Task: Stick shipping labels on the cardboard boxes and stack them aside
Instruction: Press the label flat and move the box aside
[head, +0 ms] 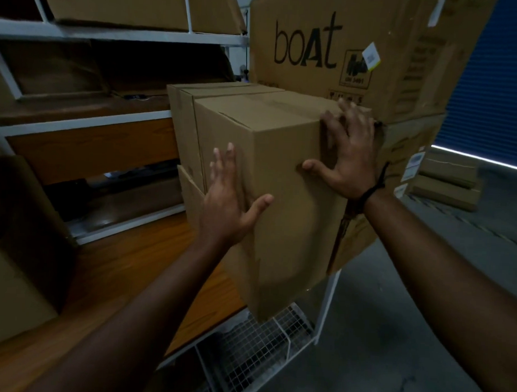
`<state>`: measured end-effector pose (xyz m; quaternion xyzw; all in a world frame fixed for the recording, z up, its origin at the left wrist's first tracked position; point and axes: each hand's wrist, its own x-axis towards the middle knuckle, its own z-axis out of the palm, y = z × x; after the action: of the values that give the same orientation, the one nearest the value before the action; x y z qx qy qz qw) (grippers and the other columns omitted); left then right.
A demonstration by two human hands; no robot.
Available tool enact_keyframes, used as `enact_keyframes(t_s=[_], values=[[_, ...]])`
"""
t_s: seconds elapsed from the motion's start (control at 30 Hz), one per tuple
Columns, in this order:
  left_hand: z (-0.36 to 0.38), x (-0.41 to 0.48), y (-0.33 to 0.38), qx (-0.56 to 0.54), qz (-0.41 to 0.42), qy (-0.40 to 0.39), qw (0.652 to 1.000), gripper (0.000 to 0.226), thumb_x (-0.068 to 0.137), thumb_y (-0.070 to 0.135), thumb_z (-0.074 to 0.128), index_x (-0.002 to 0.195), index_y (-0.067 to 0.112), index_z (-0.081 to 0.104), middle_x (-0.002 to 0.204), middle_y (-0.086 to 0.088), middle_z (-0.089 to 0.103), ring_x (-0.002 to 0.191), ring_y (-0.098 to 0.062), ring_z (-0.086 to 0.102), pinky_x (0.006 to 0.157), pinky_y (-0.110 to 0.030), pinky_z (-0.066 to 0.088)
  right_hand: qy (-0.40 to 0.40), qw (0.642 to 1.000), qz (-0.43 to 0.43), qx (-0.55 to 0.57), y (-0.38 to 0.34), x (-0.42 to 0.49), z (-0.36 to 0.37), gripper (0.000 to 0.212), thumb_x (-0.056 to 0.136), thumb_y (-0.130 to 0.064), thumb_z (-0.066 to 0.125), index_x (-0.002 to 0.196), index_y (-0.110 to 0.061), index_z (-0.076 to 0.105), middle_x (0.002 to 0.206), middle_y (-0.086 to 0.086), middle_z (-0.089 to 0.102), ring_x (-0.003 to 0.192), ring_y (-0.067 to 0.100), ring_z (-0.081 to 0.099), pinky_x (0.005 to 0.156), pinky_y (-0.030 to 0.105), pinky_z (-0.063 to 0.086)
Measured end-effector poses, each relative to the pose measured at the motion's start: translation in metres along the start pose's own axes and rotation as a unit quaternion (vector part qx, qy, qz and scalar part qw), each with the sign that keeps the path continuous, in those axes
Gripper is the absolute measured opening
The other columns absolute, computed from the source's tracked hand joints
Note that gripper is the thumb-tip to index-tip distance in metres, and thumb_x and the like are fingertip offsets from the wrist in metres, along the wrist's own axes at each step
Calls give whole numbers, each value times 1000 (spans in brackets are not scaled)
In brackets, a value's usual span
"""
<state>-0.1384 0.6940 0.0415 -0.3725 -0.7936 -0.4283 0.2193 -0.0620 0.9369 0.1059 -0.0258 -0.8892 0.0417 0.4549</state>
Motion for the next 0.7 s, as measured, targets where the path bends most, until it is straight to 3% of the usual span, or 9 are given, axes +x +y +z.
enact_keyframes(t_s=[0.13, 0.33, 0.43, 0.53, 0.7], values=[[5, -13, -6, -15, 30, -33, 999, 99, 80, 73, 50, 142, 55, -25, 165, -8, -6, 147, -33, 19, 103, -66, 39, -32, 999, 30, 7, 8, -36, 20, 100, 72, -85, 48, 151, -36, 12, 161, 19, 3, 148, 39, 1, 113, 67, 9], [9, -6, 2, -24, -2, -54, 998, 96, 88, 58, 59, 145, 52, -17, 165, -4, -7, 146, -33, 23, 106, -60, 37, -59, 995, 64, 50, 15, -35, 22, 96, 78, -68, 55, 154, -30, 12, 162, 14, -6, 148, 36, -3, 115, 51, 10], [3, -13, -8, -39, 16, -78, 996, 88, 86, 65, 51, 147, 55, -11, 165, -3, -6, 147, -27, 21, 109, -54, 33, -4, 994, 76, 73, -1, -49, 22, 88, 84, -63, 54, 154, -29, 11, 162, 17, 2, 149, 33, 5, 118, 51, 18], [-8, -30, -26, -41, 28, -87, 995, 74, 89, 63, 46, 148, 54, 0, 165, 1, 0, 144, -15, 22, 109, -49, 33, 94, 986, 36, 133, -54, -74, 21, 74, 92, -50, 55, 149, -15, 23, 156, 24, 20, 146, 30, 19, 118, 41, 20], [-25, -68, -57, -46, -29, -76, 996, 62, 94, 60, 43, 149, 53, 14, 164, 4, 9, 149, -17, 19, 112, -55, 35, 55, 971, -104, 210, -152, -115, 44, 60, 89, -31, 62, 139, -7, 40, 148, 18, 36, 140, 33, 33, 111, 56, 31]])
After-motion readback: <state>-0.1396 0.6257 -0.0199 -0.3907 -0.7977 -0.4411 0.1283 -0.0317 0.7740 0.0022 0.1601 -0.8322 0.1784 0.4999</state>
